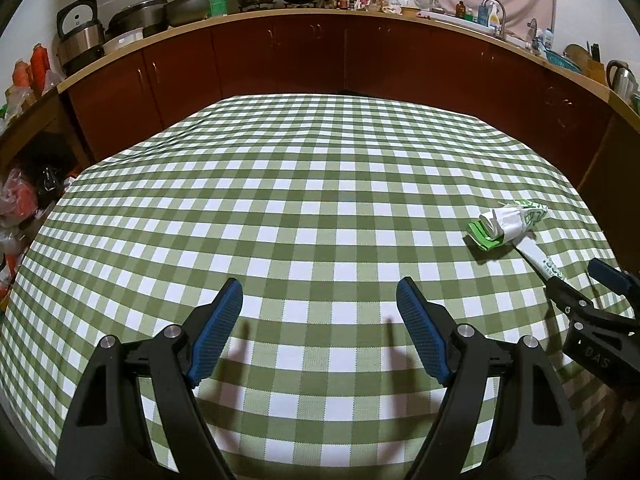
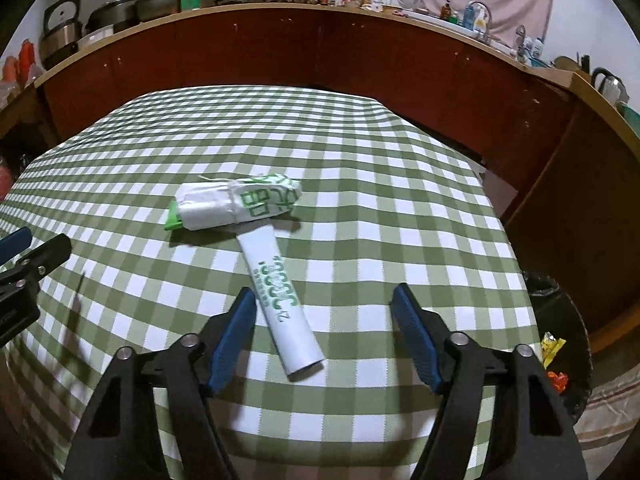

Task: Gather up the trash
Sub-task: 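Grasp the white tube with green print with the right tool, then grasp the white-and-green packet with the left tool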

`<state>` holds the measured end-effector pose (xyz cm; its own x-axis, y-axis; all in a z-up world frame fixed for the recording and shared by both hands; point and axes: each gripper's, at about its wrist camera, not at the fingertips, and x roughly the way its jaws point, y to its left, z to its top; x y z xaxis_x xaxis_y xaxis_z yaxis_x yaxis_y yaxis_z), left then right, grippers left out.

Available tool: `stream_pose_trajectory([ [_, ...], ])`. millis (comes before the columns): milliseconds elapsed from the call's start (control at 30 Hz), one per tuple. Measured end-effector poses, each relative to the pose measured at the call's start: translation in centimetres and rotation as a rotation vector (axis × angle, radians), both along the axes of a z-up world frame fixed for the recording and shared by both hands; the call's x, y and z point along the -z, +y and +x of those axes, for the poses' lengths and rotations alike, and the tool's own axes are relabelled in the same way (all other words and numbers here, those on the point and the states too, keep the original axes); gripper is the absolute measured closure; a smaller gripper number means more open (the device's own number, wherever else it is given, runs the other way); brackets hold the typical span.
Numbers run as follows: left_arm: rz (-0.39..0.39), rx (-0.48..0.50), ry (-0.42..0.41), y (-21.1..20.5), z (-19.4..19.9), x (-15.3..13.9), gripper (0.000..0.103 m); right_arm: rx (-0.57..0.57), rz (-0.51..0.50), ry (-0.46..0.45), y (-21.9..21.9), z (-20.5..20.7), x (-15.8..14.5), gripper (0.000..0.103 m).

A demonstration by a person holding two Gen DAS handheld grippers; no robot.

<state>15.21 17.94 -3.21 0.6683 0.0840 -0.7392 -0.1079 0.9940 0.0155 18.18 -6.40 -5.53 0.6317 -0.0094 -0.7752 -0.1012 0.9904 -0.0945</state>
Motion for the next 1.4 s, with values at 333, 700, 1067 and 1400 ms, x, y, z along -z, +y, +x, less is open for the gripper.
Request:
stream_pose_trajectory([
  [333, -0.001, 0.001, 0.003, -0.3, 0.1, 0.3, 0.026, -0.092, 0.015, 0.018, 1.9, -0.4, -0.2, 0.082],
  [700, -0.002, 0.051, 0.001, -3.3, 0.8, 0.2, 0.026, -0.086, 0.024, 0.0, 0.5, -1.3, -0.8, 0.087],
  [1067, 0.024, 0.153, -0.018, -8.5, 2.8, -0.4, 0.025, -0.017, 0.044, -0.032, -3.4, -0.2, -1.4, 0.087],
  [1400, 0.045, 0.213, -0.011, -11.5, 5.4, -0.1, 0.025, 0.005, 0.061, -0.039, -5.4, 1.6, -1.4, 0.087],
])
